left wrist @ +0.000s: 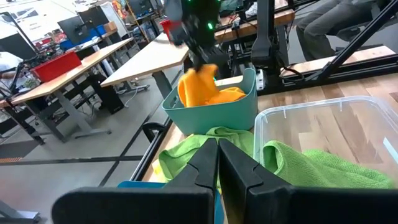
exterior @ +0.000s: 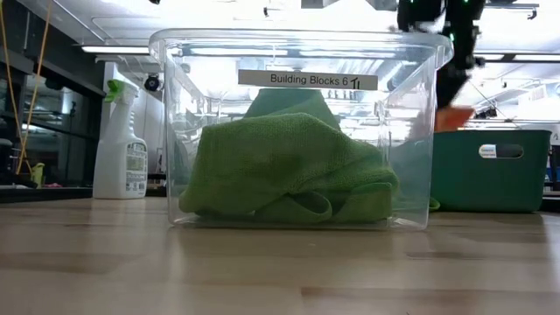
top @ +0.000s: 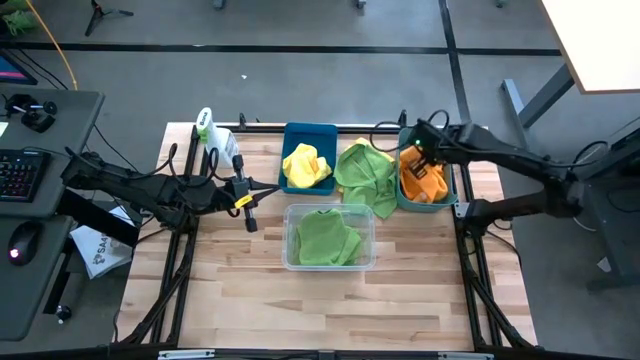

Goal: Sort microfiber towel by color & place in baskets
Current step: Put the orange towel into the green bin, then put the green towel into the transparent bin

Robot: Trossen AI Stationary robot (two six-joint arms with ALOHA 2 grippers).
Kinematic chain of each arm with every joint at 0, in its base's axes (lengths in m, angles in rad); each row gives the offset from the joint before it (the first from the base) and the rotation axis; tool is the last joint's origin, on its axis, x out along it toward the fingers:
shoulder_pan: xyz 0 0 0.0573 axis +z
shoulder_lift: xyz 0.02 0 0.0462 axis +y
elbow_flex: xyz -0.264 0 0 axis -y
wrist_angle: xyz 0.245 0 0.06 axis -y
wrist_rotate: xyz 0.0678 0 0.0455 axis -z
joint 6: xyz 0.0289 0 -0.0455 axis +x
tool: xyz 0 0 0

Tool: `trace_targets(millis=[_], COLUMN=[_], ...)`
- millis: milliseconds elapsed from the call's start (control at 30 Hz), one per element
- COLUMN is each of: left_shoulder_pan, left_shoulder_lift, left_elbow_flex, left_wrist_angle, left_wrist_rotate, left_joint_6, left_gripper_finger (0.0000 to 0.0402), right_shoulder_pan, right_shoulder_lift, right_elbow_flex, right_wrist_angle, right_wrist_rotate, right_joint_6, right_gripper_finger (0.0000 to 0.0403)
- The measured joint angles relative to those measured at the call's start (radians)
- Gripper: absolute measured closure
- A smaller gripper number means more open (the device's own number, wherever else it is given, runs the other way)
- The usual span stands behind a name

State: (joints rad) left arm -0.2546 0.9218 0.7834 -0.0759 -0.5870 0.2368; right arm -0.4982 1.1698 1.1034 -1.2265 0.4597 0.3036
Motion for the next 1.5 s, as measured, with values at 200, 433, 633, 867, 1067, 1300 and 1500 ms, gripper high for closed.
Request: trace_targets(millis=[200, 433, 633, 867, 1067, 1300, 1500], left_shoulder_pan=[0.0, 0.0, 0.0, 0.0, 0.0, 0.0, 0.0], left_shoulder_lift=[0.0, 0.0, 0.0, 0.0, 0.0, 0.0, 0.0], left_elbow_flex=[0.0, 0.0, 0.0, 0.0, 0.0, 0.0, 0.0], left_wrist_angle=[0.0, 0.02, 0.02, 0.011, -0.01, -0.01, -0.019], left_wrist_rotate=[0.0, 0.0, 0.0, 0.0, 0.0, 0.0, 0.0], left_joint_6=[0.0, 0.0, -0.016, -0.017, -0.019, -0.024, -0.027], left_gripper_finger=[0.0401, 0.0401, 0.0401, 0.0401, 0.0401, 0.0401, 0.0401], right_shoulder_pan=[-0.038, -0.041, -0.039, -0.016, -0.012, -0.012, -0.026], right_shoulder_lift=[0.001, 0.002, 0.0, -0.001, -0.001, 0.072, 0.274], right_elbow_flex=[-0.214, -0.265, -0.134, -0.006, 0.094, 0.108, 0.108], right_wrist_angle=[0.115, 0.105, 0.019, -0.102, -0.066, 0.392, 0.549], right_wrist_rotate=[-0.189, -0.166, -0.151, -0.181, -0.278, -0.402, -0.458], right_joint_6=[-0.035, -0.038, 0.008, 0.035, -0.002, -0.143, -0.254], right_gripper_finger=[0.0403, 0.0402, 0.0372, 0.0239, 0.0135, 0.0098, 0.0097])
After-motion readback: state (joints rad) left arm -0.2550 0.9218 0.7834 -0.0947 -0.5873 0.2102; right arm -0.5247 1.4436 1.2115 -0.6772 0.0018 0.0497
